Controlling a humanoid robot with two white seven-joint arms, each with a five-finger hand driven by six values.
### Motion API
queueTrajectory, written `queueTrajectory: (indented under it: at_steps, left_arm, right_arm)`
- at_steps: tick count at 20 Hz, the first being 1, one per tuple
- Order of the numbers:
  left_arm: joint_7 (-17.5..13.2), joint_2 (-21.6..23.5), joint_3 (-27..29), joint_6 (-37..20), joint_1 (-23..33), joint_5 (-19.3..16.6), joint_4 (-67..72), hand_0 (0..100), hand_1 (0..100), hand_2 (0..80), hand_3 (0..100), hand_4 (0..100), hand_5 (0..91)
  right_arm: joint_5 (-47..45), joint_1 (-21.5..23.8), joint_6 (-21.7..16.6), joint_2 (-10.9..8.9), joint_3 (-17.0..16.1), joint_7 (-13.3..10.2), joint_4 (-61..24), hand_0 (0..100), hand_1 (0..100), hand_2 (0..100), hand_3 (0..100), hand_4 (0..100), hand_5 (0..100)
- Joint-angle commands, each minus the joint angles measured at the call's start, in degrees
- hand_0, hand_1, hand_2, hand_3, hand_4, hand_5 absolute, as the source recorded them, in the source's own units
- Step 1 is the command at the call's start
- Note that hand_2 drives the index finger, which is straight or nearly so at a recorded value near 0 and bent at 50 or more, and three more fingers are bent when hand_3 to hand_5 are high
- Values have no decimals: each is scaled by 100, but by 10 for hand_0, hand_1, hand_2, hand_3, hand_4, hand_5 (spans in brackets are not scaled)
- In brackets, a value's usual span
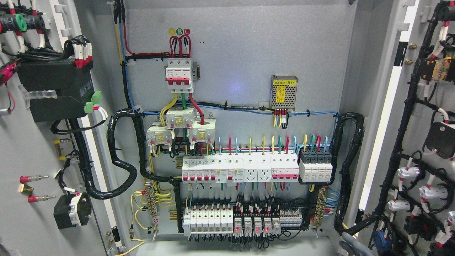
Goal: Open door with both hands
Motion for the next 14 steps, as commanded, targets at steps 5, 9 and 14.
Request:
queueTrajectory:
  at_steps: [5, 9, 14]
  left_arm:
    - [-1, 342, -235, -1039, -289, -10, -1019, 0, 0, 0, 0, 0, 0]
    - [-1, 333, -182, -1303, -447, -19, -1063, 0, 0, 0, 0, 0, 0]
    - [7, 333, -68, -1857, -597, -19, -1072, 0, 0, 0, 0, 0, 0]
  right_arm:
    - [0, 249, -335, -143, -795, -2, -17, 191, 0, 0, 0, 0, 0]
    - [0, 275, -326, -143, -936, -28, -8, 191, 0, 0, 0, 0, 0]
    - [-53, 275, -318, -135, -972, -37, 18, 191, 0, 0, 0, 0, 0]
